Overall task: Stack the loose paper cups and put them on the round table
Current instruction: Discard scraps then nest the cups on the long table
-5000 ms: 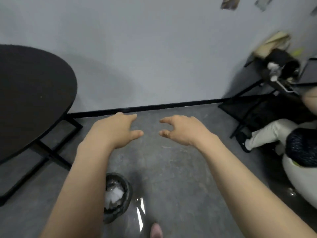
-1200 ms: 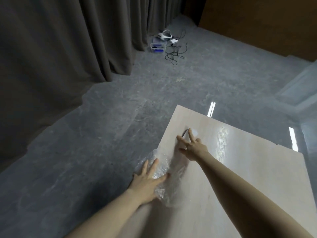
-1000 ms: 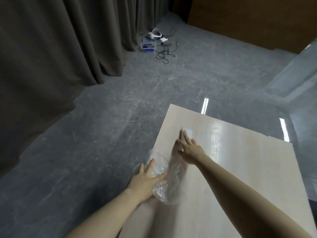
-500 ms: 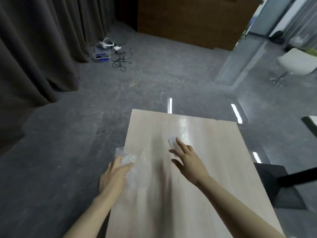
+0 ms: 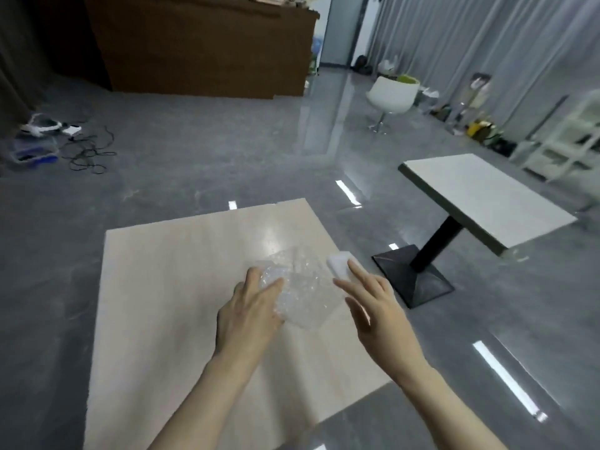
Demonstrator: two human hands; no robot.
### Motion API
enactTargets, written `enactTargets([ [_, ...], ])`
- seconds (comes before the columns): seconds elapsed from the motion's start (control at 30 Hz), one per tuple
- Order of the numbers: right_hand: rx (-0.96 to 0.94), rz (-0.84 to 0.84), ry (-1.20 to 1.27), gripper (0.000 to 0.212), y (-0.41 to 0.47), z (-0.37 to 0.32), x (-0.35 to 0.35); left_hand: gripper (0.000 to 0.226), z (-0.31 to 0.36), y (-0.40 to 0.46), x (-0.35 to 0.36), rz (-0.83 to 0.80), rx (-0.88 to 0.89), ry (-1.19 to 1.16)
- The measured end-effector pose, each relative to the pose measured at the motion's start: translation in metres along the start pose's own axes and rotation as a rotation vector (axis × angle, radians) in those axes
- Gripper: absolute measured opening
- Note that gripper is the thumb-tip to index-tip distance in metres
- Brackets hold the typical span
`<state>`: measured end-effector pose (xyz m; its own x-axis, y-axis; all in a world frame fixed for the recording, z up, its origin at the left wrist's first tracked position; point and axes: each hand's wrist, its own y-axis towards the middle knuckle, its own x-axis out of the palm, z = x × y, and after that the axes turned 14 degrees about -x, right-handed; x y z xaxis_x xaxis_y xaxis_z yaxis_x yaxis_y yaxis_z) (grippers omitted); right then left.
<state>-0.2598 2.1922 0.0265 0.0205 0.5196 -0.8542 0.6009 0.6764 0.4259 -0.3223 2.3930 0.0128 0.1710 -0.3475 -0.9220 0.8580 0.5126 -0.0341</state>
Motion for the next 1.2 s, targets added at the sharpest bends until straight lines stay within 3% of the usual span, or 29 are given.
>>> enactTargets([
  [0.33, 0.416, 0.273, -0.190, 0.038, -0.214, 0.056, -0.143, 0.067, 0.204, -0.107, 0.084, -0.220, 0.415, -0.042],
  [0.43, 0.522, 0.340, -0.253, 0.036, -0.267, 0.066, -0.169, 0.091, 0.256, -0.142, 0.106, -0.294, 0.532, -0.044],
  [0.63, 0.740, 0.392, -0.356, 0.041, -0.351, 0.093, -0.210, 0.058, 0.360, -0.194, 0.159, -0.380, 0.785, -0.048],
  [0.8, 0.878, 0.455, -0.452, 0.043, -0.402, 0.134, -0.250, 0.048, 0.455, -0.216, 0.208, -0.417, 0.948, -0.033],
  [1.03, 0.947, 0.418, -0.501, 0.042, -0.421, 0.222, -0.301, 0.045, 0.600, -0.221, 0.254, -0.484, 1.150, -0.028],
  [1.2, 1.077, 0.427, -0.564, 0.041, -0.442, 0.291, -0.337, 0.055, 0.697, -0.230, 0.287, -0.692, 1.256, -0.009],
])
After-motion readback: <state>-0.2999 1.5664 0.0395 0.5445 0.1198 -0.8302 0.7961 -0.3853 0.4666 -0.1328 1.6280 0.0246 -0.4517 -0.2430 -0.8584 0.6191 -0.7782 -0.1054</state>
